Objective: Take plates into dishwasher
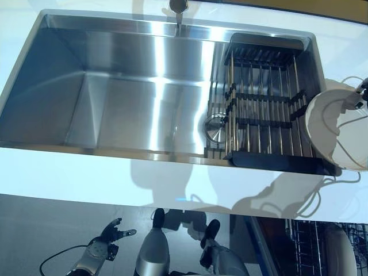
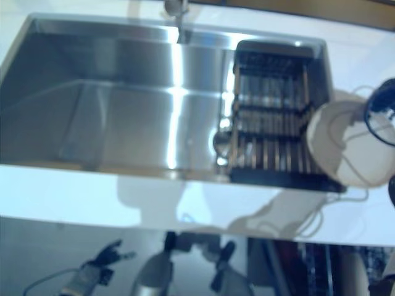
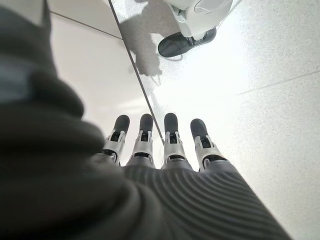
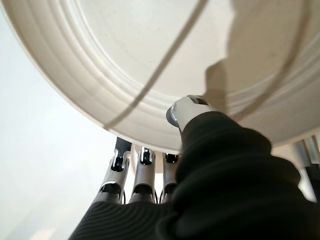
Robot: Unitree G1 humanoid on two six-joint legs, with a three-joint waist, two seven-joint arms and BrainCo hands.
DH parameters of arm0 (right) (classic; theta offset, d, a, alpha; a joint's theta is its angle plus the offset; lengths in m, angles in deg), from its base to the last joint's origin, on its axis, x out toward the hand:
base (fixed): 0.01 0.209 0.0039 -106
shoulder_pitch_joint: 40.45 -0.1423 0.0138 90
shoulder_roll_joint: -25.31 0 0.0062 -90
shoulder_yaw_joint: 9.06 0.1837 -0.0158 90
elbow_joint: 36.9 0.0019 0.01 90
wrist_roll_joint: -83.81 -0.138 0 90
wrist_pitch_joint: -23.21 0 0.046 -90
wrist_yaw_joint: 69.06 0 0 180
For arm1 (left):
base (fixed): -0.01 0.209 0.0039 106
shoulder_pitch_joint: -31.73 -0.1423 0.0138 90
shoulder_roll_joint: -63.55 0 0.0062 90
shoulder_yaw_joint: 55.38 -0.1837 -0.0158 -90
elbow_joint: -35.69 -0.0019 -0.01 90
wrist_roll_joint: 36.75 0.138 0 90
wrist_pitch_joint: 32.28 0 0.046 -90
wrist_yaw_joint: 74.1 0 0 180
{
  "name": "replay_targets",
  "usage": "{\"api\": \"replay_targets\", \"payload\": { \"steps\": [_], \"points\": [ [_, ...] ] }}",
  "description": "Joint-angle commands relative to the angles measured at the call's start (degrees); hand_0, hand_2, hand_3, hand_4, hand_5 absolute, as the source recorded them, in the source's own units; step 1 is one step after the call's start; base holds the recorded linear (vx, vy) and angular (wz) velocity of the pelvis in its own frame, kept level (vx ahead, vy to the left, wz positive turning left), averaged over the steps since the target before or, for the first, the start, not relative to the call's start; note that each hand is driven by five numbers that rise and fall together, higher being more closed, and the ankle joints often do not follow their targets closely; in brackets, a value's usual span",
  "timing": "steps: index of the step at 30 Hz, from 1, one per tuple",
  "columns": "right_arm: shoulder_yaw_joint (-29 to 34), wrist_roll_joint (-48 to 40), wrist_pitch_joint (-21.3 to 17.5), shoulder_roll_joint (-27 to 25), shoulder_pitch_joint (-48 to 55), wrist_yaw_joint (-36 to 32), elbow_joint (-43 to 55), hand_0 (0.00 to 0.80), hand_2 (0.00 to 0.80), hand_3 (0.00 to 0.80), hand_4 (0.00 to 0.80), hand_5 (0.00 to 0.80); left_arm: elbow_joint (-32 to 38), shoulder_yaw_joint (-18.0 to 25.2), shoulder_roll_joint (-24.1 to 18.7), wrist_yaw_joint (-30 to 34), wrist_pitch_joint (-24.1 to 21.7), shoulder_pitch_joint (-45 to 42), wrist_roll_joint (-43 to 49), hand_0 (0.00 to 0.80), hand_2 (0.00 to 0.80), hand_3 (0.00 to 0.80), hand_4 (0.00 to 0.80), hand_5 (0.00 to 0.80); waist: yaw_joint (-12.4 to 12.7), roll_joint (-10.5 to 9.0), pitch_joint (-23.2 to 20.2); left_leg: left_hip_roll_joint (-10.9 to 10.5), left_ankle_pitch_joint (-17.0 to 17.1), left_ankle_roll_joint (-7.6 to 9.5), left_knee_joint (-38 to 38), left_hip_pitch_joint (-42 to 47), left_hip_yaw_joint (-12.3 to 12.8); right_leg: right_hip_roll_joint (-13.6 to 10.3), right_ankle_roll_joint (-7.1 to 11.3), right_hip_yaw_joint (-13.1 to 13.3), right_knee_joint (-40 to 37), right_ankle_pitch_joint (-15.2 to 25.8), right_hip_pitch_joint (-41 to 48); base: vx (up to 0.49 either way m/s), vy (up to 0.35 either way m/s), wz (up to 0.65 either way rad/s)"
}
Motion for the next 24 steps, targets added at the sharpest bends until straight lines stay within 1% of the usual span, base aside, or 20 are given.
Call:
{"api": "replay_targets", "payload": {
  "steps": [1, 6, 13, 16, 24],
  "points": [
    [-6.3, 2.3, -0.7, -4.3, -3.9, 0.5, -1.2, 0.8, 0.8, 0.8, 0.8, 0.8, -0.2, -2.5, -0.8, 0.2, -0.7, -1.4, -0.3, 0.0, 0.0, 0.0, 0.0, 0.0, -0.1, -1.69, -1.0, 1.8, 5.7, -0.4, -2.6, -2.2, 0.5, -0.9, -0.74, 0.1, 9.7, -4.2, -2.7, 0.0, 0.0, 0.0],
    [-5.6, 2.5, -1.5, -5.2, -3.1, 0.3, -1.7, 0.8, 0.8, 0.8, 0.8, 0.8, -0.5, -2.3, -0.9, 0.2, -0.6, -1.5, -0.2, 0.0, 0.0, 0.0, 0.0, 0.0, -0.5, -2.02, -1.6, 1.8, 5.7, -0.3, -2.9, -1.8, 0.9, -0.6, -0.75, 0.5, 9.2, -4.1, -2.3, 0.0, 0.0, 0.0],
    [-4.4, 2.6, -1.4, -6.0, -2.0, 0.0, -2.1, 0.8, 0.8, 0.8, 0.8, 0.8, -1.1, -1.9, -1.0, 0.4, -0.5, -1.4, -0.1, 0.0, 0.0, 0.0, 0.0, 0.0, -0.9, -2.13, -2.2, 1.8, 5.6, -0.25, -3.0, -1.5, 1.3, -0.5, -0.72, 0.8, 8.9, -4.0, -2.1, 0.0, 0.0, 0.0],
    [-3.7, 3.0, -0.8, -6.4, -1.3, -1.2, -2.2, 0.8, 0.8, 0.8, 0.8, 0.8, -1.1, -1.6, -1.0, 0.5, -0.5, -1.4, 0.1, 0.0, 0.0, 0.0, 0.0, 0.0, -1.0, -2.13, -2.2, 1.8, 5.6, -0.24, -3.0, -1.5, 1.3, -0.4, -0.72, 0.9, 8.8, -4.0, -2.1, -0.01, -0.007, -0.02],
    [-1.1, 2.9, -1.5, -7.0, 2.0, 0.2, -3.8, 0.8, 0.8, 0.8, 0.8, 0.8, -1.2, -1.7, -0.9, 0.9, -0.6, -1.1, 0.6, 0.0, 0.0, 0.0, 0.0, 0.0, -1.2, -1.89, -2.5, 1.7, 5.5, -0.12, -2.9, -1.3, 1.4, -0.3, -0.82, 1.1, 8.4, -3.9, -1.7, -0.003, 0.0, -0.01]
  ]
}}
